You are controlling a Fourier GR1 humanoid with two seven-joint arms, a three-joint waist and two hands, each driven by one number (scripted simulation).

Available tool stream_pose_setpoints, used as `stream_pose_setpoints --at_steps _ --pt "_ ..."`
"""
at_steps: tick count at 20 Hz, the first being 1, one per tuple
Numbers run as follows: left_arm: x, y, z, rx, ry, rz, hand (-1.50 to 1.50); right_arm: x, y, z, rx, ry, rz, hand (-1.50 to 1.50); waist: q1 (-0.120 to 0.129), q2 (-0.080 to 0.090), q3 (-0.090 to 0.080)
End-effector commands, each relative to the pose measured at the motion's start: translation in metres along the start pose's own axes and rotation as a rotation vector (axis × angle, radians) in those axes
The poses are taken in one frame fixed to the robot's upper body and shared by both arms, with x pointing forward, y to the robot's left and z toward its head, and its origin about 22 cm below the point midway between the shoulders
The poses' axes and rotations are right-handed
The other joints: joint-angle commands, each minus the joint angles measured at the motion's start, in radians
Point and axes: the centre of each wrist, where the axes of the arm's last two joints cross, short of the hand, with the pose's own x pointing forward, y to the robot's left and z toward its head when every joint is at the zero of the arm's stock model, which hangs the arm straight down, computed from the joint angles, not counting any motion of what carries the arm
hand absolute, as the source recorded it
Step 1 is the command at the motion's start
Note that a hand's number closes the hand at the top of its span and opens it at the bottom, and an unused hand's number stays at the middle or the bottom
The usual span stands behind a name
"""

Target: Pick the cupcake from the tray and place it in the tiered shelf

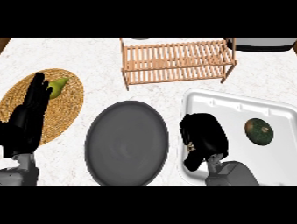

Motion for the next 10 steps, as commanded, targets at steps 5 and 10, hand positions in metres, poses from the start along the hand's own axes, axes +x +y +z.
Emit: stream_pose_setpoints --at_steps 5,10 --pt "0.006 -0.002 -0.004 -0.018 -0.005 0.002 0.0 0.075 -0.064 0.052 -0.284 -0.026 -0.412 1.5 0.013 0.001 0.008" --pt "-0.003 -0.01 -0.004 -0.001 -0.003 -0.005 0.0 0.106 -0.103 0.081 -0.477 0.088 -0.469 1.5 -0.008 0.004 0.006"
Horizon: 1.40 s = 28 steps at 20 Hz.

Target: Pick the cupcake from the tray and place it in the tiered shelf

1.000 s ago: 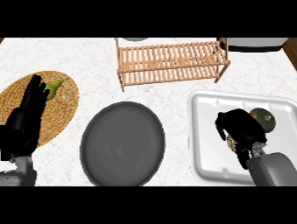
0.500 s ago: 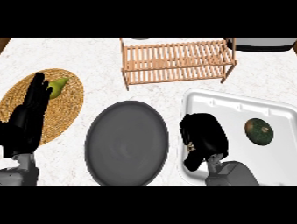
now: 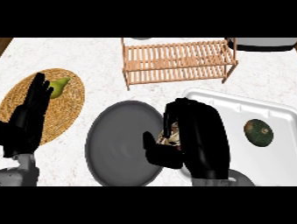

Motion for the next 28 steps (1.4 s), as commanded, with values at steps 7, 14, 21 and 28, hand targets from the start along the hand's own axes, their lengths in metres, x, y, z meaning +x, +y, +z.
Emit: stream_pose_setpoints --at_steps 7,14,21,28 --pt "0.002 0.006 0.006 0.006 0.0 0.006 0.0 0.073 -0.061 -0.018 -0.219 0.109 -0.008 1.5 0.003 0.005 0.001" --pt "-0.004 0.002 0.004 0.019 -0.006 0.007 0.0 0.049 -0.064 -0.045 -0.257 0.127 -0.023 1.5 -0.011 0.009 0.002" --pt "0.005 -0.002 0.013 0.008 0.003 0.004 0.0 0.016 -0.062 -0.103 -0.324 0.15 -0.091 1.5 -0.003 0.012 0.002" --pt "0.002 -0.012 -0.007 0.01 -0.012 -0.001 0.0 0.002 -0.028 -0.139 -0.355 0.129 -0.092 1.5 -0.009 0.012 0.002"
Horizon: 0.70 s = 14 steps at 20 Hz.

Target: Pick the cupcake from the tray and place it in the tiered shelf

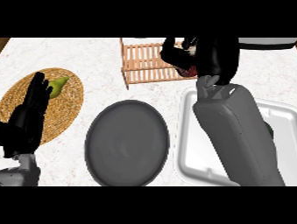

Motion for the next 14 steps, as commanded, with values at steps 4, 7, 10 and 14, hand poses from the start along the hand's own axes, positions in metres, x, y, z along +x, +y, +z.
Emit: stream_pose_setpoints --at_steps 4,7,10,14 --pt "-0.004 -0.003 0.005 -0.007 -0.003 -0.002 0.0 -0.008 0.022 -0.041 -0.032 -0.003 -0.044 1.5 0.003 0.001 0.0" --pt "-0.006 0.008 0.007 -0.019 0.007 -0.001 0.0 -0.03 0.042 -0.047 -0.014 -0.015 -0.019 1.5 0.007 0.001 0.0" --pt "0.007 -0.002 -0.003 -0.001 -0.006 0.002 0.0 -0.021 0.051 -0.052 -0.045 0.012 -0.011 1.5 0.005 0.001 0.0" --pt "0.01 0.002 -0.002 -0.017 -0.008 0.014 0.0 -0.032 0.051 -0.069 -0.029 0.078 -0.147 -1.5 0.011 0.003 0.0"
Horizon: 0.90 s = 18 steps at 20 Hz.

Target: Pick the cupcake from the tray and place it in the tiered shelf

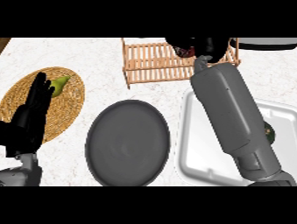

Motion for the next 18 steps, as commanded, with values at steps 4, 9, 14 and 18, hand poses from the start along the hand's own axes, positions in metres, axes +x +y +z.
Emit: stream_pose_setpoints --at_steps 4,9,14,18 --pt "-0.001 0.012 0.005 0.007 -0.012 -0.007 0.0 -0.011 0.008 -0.021 0.08 0.03 -0.048 -1.5 -0.002 -0.002 0.0" --pt "0.007 0.012 0.006 0.017 0.002 -0.008 0.0 -0.015 0.018 -0.021 0.103 0.01 -0.12 -1.5 -0.004 -0.002 0.0" --pt "0.009 0.001 0.005 0.005 0.009 0.017 0.0 -0.014 0.005 -0.024 0.06 -0.052 -0.242 -1.5 -0.009 -0.004 0.0" --pt "0.0 0.013 -0.008 0.016 0.014 0.008 0.0 0.002 -0.041 -0.047 -0.023 -0.052 -0.336 -1.5 -0.018 -0.005 0.0"
